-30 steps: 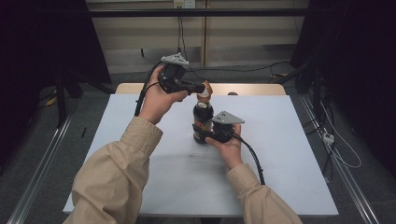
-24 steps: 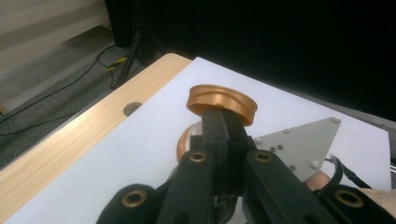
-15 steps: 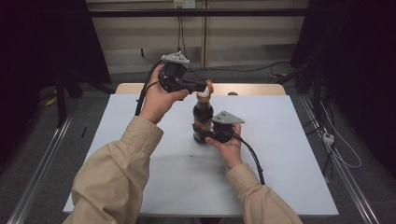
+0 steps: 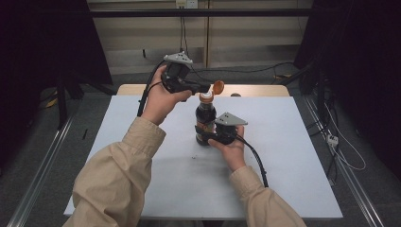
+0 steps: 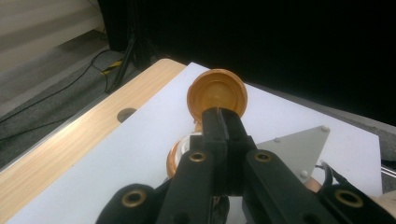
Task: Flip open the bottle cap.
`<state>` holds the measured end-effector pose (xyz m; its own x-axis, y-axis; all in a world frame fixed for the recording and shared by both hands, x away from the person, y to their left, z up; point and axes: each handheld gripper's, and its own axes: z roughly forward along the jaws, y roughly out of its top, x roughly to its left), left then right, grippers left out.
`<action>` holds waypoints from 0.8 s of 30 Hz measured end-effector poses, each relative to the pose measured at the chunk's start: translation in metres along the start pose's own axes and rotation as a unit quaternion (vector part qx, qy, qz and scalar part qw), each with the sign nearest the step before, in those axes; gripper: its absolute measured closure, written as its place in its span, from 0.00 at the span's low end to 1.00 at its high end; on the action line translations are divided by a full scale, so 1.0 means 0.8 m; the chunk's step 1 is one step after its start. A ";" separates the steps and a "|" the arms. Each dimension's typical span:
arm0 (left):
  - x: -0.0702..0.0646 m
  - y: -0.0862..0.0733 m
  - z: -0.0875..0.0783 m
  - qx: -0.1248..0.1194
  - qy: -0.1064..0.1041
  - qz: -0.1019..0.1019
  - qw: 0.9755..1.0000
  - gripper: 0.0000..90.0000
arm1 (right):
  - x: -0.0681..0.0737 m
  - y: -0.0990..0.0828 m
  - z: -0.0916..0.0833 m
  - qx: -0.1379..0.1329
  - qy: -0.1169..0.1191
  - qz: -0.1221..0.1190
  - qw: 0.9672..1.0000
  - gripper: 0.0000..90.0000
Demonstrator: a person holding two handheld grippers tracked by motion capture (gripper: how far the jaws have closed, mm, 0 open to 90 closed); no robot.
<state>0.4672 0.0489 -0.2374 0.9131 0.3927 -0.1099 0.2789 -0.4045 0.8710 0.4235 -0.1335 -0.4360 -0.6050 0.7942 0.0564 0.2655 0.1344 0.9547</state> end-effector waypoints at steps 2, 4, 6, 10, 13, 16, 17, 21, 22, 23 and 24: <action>0.000 -0.001 -0.004 -0.003 0.000 0.000 1.000 1.00 | 0.000 0.000 0.000 0.000 -0.001 0.001 1.000 0.34; -0.001 -0.003 -0.007 -0.009 -0.006 -0.001 1.000 1.00 | 0.001 0.000 0.000 0.001 -0.001 0.000 1.000 0.34; -0.001 -0.006 -0.010 -0.010 -0.006 -0.004 1.000 1.00 | 0.000 0.001 0.000 0.003 -0.002 0.001 1.000 0.33; 0.000 -0.012 -0.016 -0.011 0.003 -0.007 1.000 0.90 | 0.001 0.001 -0.001 0.002 -0.001 0.000 1.000 0.33; 0.000 -0.017 -0.022 -0.006 0.008 -0.001 1.000 0.80 | 0.001 0.001 -0.001 0.003 -0.001 -0.002 1.000 0.33; -0.001 -0.023 -0.027 -0.014 0.008 0.001 1.000 0.70 | 0.001 0.002 -0.001 0.006 -0.002 -0.003 1.000 0.33; -0.001 -0.025 -0.029 -0.013 0.007 0.001 1.000 0.67 | 0.001 0.002 -0.001 0.007 -0.002 -0.004 1.000 0.33; 0.000 -0.039 -0.036 -0.019 0.006 -0.005 1.000 0.58 | 0.002 0.002 -0.003 0.008 -0.006 -0.001 1.000 0.32; 0.001 -0.043 -0.038 -0.022 0.006 -0.007 1.000 0.56 | 0.002 0.003 -0.003 0.009 -0.006 -0.004 1.000 0.32; 0.002 -0.048 -0.041 -0.022 0.005 -0.010 1.000 0.54 | 0.002 0.003 -0.005 0.014 -0.005 -0.005 1.000 0.30; 0.004 -0.053 -0.043 -0.023 0.007 -0.012 1.000 0.53 | 0.002 0.004 -0.006 0.019 -0.005 -0.005 1.000 0.28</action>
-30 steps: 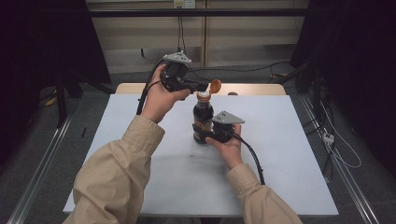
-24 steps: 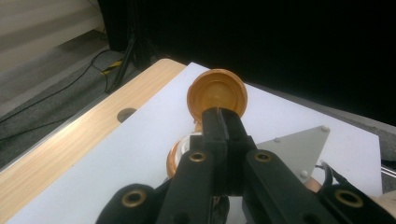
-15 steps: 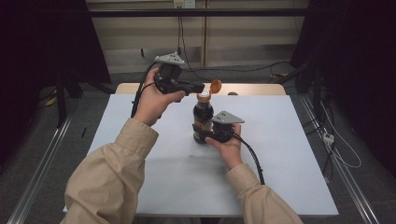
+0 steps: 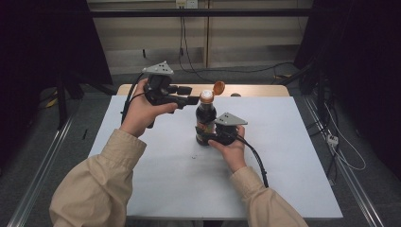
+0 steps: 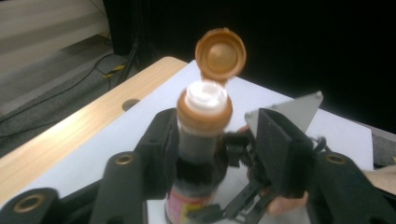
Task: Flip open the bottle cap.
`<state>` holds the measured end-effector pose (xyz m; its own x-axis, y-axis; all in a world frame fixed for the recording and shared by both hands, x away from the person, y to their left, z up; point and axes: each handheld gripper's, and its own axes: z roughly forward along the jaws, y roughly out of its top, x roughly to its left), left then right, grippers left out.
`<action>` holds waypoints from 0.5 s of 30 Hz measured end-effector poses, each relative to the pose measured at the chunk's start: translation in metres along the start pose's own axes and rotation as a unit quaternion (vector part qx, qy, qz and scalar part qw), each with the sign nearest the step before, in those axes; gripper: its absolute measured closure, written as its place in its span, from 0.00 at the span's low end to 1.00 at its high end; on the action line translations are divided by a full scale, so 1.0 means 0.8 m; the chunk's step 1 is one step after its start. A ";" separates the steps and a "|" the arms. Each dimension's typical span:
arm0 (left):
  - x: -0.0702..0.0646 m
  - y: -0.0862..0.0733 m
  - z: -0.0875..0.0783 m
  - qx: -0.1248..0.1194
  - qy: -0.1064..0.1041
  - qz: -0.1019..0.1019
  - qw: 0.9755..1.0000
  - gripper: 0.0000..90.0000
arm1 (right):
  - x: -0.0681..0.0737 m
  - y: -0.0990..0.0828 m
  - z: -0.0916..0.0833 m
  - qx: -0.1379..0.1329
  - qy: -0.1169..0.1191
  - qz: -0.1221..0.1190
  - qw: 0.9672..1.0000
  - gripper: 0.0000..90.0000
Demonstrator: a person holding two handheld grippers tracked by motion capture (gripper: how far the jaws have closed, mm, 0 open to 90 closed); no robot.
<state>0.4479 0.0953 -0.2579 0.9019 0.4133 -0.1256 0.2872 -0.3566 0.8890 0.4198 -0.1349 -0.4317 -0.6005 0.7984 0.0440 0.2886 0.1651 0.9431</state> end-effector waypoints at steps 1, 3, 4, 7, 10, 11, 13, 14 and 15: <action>0.001 -0.005 -0.002 -0.003 0.002 -0.002 1.000 0.51 | -0.001 0.000 -0.002 0.006 0.001 0.003 1.000 0.25; 0.005 -0.015 -0.007 -0.003 0.010 -0.003 1.000 0.49 | -0.004 0.001 -0.008 0.010 0.003 0.007 1.000 0.23; 0.006 -0.019 -0.008 -0.004 0.011 -0.005 1.000 0.48 | -0.005 0.000 -0.011 0.004 0.001 0.008 1.000 0.23; 0.008 -0.034 -0.012 -0.002 0.013 -0.008 1.000 0.45 | -0.008 -0.002 -0.021 0.005 0.004 0.015 1.000 0.23; 0.007 -0.047 -0.014 0.001 0.014 -0.010 1.000 0.42 | -0.009 -0.007 -0.030 0.015 0.011 0.019 1.000 0.22; 0.006 -0.052 -0.014 0.001 0.014 -0.007 1.000 0.41 | -0.009 -0.008 -0.033 0.015 0.011 0.017 1.000 0.22; 0.004 -0.059 -0.015 -0.002 0.014 -0.005 1.000 0.39 | -0.010 -0.011 -0.038 0.016 0.015 0.019 1.000 0.22; 0.003 -0.062 -0.015 -0.002 0.015 -0.007 1.000 0.39 | -0.010 -0.012 -0.041 0.018 0.017 0.018 1.000 0.21; 0.003 -0.066 -0.016 -0.002 0.012 -0.006 1.000 0.38 | -0.010 -0.013 -0.044 0.017 0.018 0.013 1.000 0.21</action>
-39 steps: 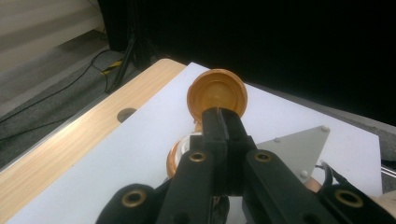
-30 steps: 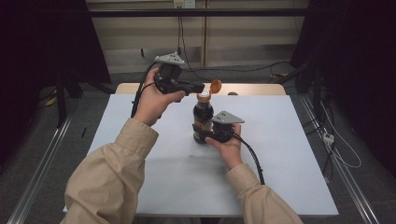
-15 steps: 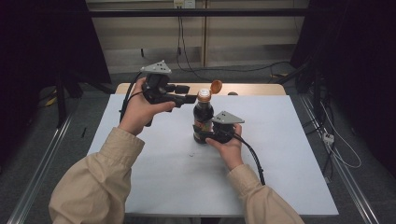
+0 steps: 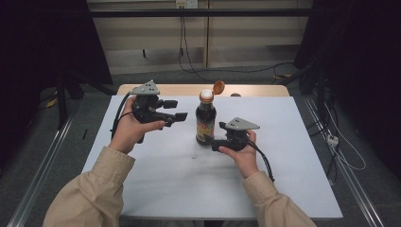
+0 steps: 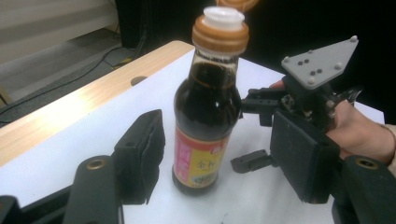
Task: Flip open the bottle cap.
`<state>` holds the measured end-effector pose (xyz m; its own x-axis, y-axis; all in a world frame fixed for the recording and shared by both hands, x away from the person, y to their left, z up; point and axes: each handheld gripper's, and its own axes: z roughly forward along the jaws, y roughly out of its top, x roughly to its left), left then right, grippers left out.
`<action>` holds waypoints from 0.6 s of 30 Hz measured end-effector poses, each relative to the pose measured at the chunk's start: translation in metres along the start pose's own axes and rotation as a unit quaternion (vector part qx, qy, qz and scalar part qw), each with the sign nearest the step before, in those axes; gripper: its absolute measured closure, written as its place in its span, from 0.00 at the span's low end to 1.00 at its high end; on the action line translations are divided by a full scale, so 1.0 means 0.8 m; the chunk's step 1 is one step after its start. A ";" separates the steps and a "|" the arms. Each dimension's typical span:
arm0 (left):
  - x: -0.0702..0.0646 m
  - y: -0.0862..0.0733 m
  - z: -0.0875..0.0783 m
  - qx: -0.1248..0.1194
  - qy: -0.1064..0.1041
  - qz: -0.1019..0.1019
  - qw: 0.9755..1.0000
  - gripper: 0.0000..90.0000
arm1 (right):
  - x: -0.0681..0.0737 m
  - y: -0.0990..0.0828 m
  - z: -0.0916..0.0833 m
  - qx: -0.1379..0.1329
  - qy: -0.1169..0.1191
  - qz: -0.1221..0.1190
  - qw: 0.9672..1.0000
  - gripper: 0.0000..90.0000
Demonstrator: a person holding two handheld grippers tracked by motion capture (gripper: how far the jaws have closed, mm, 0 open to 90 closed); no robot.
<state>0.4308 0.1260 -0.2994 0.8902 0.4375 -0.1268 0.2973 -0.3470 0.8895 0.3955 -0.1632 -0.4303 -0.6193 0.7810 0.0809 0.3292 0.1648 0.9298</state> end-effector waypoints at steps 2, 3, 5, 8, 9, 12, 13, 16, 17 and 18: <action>-0.001 -0.008 -0.002 -0.001 -0.002 -0.005 1.000 0.37 | 0.001 -0.002 -0.005 0.007 0.002 -0.005 1.000 0.20; -0.001 -0.012 -0.003 -0.001 -0.001 -0.002 1.000 0.37 | 0.001 -0.003 -0.007 0.006 0.004 -0.008 1.000 0.20; -0.002 -0.021 -0.006 -0.003 -0.001 -0.005 1.000 0.36 | 0.001 -0.006 -0.012 0.008 0.007 -0.010 1.000 0.20; -0.001 -0.036 -0.011 -0.002 0.008 -0.007 1.000 0.34 | 0.002 -0.009 -0.021 0.006 0.013 -0.010 1.000 0.20; -0.001 -0.040 -0.012 -0.003 0.010 -0.009 1.000 0.33 | 0.003 -0.010 -0.025 0.006 0.018 -0.012 1.000 0.20; 0.002 -0.054 -0.016 -0.001 0.015 -0.014 1.000 0.31 | 0.005 -0.011 -0.032 0.007 0.024 -0.016 1.000 0.20; 0.002 -0.058 -0.017 0.002 0.015 -0.014 1.000 0.31 | 0.006 -0.012 -0.034 0.009 0.027 -0.017 0.999 0.20; 0.001 -0.070 -0.019 0.009 0.015 -0.011 1.000 0.29 | 0.007 -0.014 -0.041 0.009 0.030 -0.016 0.999 0.20; 0.001 -0.074 -0.020 0.012 0.018 -0.010 1.000 0.29 | 0.007 -0.015 -0.043 0.009 0.030 -0.017 0.999 0.20; 0.000 -0.078 -0.021 0.010 0.021 -0.009 1.000 0.28 | 0.007 -0.016 -0.044 0.010 0.030 -0.018 0.999 0.20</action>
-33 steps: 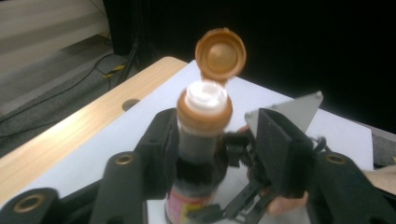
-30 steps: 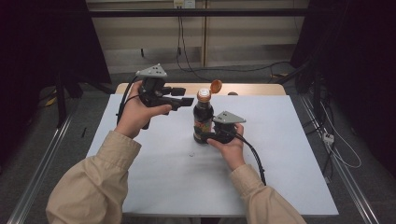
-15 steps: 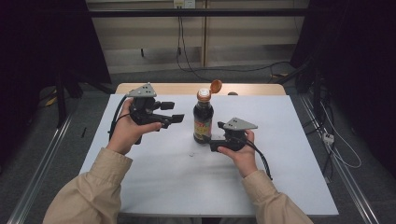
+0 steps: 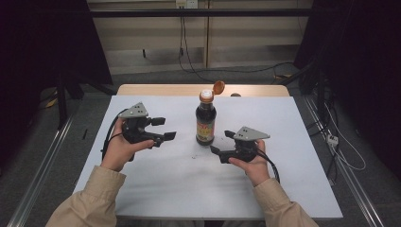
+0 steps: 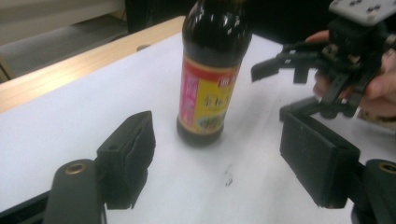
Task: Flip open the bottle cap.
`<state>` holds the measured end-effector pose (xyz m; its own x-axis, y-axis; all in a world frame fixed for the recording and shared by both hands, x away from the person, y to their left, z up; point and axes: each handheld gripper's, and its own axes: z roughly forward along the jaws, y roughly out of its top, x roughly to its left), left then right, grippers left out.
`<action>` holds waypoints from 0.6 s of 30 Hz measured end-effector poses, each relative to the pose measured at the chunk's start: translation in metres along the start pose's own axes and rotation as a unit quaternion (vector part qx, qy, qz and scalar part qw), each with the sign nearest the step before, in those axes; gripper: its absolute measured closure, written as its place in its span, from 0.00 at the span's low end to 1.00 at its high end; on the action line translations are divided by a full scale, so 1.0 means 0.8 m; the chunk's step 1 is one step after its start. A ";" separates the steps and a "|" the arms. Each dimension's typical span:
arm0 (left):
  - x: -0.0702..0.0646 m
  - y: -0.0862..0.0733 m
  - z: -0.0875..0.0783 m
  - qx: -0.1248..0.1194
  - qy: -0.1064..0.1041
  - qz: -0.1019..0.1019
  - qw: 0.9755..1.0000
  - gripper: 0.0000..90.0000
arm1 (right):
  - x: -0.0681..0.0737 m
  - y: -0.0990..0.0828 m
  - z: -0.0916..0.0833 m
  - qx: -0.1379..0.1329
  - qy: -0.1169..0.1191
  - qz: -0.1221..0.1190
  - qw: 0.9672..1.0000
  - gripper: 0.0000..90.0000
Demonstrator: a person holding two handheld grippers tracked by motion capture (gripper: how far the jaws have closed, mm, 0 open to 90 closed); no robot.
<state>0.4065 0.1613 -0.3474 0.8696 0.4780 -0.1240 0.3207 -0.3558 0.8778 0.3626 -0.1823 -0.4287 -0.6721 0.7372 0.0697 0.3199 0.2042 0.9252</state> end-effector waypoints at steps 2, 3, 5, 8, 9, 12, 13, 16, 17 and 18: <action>-0.001 -0.008 -0.002 0.001 -0.002 -0.003 1.000 0.28 | -0.001 -0.002 -0.004 0.000 -0.001 0.002 1.000 0.19; -0.002 -0.012 -0.002 0.001 -0.001 -0.002 1.000 0.27 | -0.002 -0.003 -0.005 0.001 -0.002 0.001 1.000 0.19; -0.003 -0.019 -0.004 0.003 0.001 -0.001 1.000 0.27 | -0.003 -0.005 -0.008 0.002 -0.003 0.002 1.000 0.19; -0.005 -0.028 -0.006 0.004 0.000 -0.004 1.000 0.27 | -0.004 -0.008 -0.010 0.009 -0.002 0.004 1.000 0.18; -0.006 -0.032 -0.007 0.005 -0.002 -0.007 1.000 0.27 | -0.004 -0.010 -0.012 0.013 -0.003 0.002 1.000 0.18; -0.005 -0.041 -0.007 0.008 -0.001 -0.006 1.000 0.26 | -0.006 -0.014 -0.016 0.018 -0.003 0.006 1.000 0.17; -0.005 -0.044 -0.007 0.007 -0.002 -0.010 1.000 0.26 | -0.007 -0.015 -0.018 0.019 -0.003 0.007 1.000 0.17; -0.003 -0.053 -0.009 0.003 -0.008 -0.009 1.000 0.21 | -0.009 -0.018 -0.025 0.021 -0.003 0.011 1.000 0.17; -0.002 -0.056 -0.010 -0.001 -0.010 -0.018 1.000 0.18 | -0.010 -0.019 -0.028 0.023 -0.003 0.010 1.000 0.17; -0.001 -0.059 -0.011 -0.008 -0.011 -0.021 1.000 0.18 | -0.011 -0.021 -0.031 0.021 -0.005 0.009 1.000 0.17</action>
<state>0.3872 0.1846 -0.3845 0.8633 0.4751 -0.1704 0.3512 -0.3228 0.8789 0.3467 -0.2085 -0.4352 -0.6594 0.7472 0.0834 0.3599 0.2163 0.9076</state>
